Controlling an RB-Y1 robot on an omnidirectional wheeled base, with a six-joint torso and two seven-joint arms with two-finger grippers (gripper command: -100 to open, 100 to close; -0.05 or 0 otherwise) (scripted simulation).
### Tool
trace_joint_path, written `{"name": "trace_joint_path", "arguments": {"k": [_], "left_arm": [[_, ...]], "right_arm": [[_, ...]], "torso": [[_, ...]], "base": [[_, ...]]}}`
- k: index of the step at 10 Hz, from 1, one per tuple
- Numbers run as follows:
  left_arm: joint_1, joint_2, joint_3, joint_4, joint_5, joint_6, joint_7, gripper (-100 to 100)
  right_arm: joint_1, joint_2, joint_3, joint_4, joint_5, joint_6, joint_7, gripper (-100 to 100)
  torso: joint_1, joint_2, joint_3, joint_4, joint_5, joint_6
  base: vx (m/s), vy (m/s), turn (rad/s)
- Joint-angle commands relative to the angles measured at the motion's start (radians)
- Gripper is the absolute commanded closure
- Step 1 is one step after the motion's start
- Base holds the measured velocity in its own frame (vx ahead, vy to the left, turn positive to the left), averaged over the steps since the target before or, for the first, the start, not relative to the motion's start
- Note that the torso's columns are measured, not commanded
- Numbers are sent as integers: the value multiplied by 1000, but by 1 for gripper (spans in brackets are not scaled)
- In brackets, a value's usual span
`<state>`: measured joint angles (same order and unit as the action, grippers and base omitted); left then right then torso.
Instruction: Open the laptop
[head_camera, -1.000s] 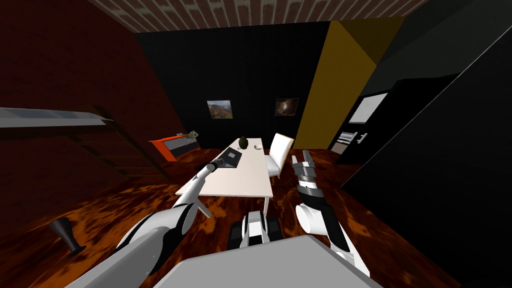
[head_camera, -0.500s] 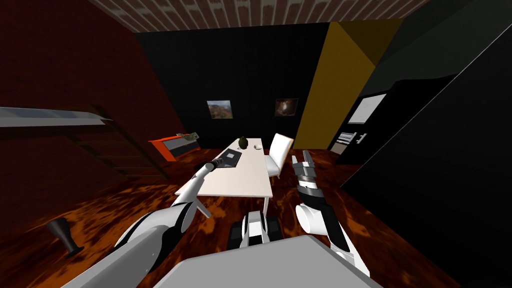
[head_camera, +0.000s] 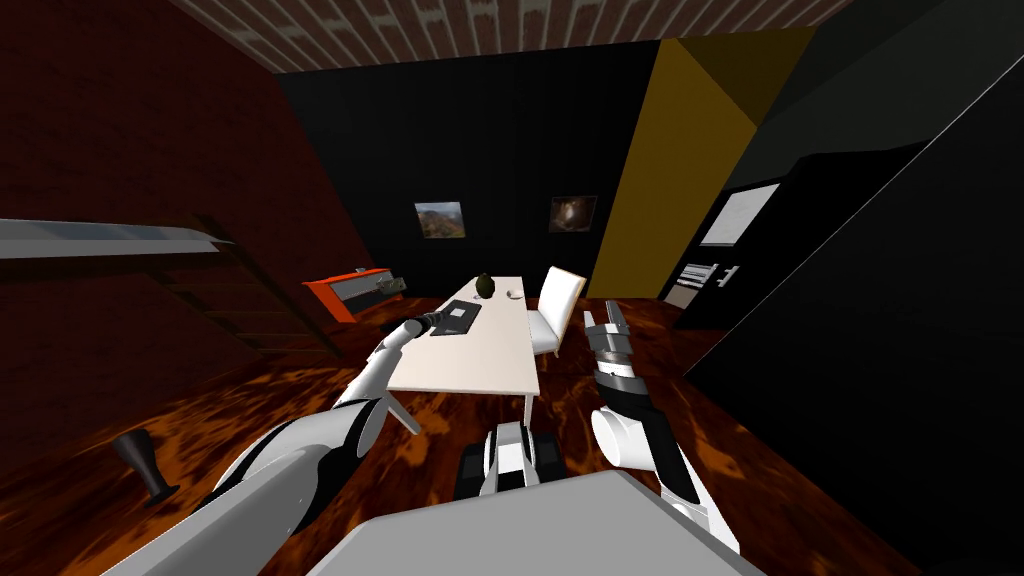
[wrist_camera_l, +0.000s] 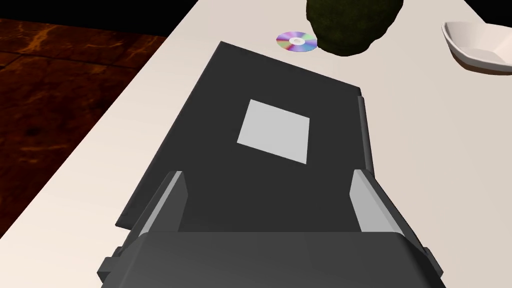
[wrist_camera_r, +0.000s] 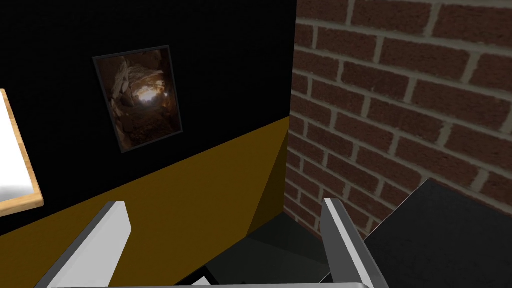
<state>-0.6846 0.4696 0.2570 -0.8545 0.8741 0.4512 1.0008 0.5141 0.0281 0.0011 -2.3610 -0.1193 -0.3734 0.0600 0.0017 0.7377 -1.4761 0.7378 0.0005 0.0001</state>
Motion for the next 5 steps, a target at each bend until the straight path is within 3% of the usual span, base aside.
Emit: {"name": "trace_joint_path", "arguments": {"k": [1,5], "left_arm": [[0,0,0,0,0,0,-1,0],[0,0,0,0,0,0,-1,0]], "right_arm": [[0,0,0,0,0,0,0,0],[0,0,0,0,0,0,0,0]], "torso": [[1,0,0,0,0,0],[-2,0,0,0,-1,0]], "base": [[0,0,0],[0,0,0]]}}
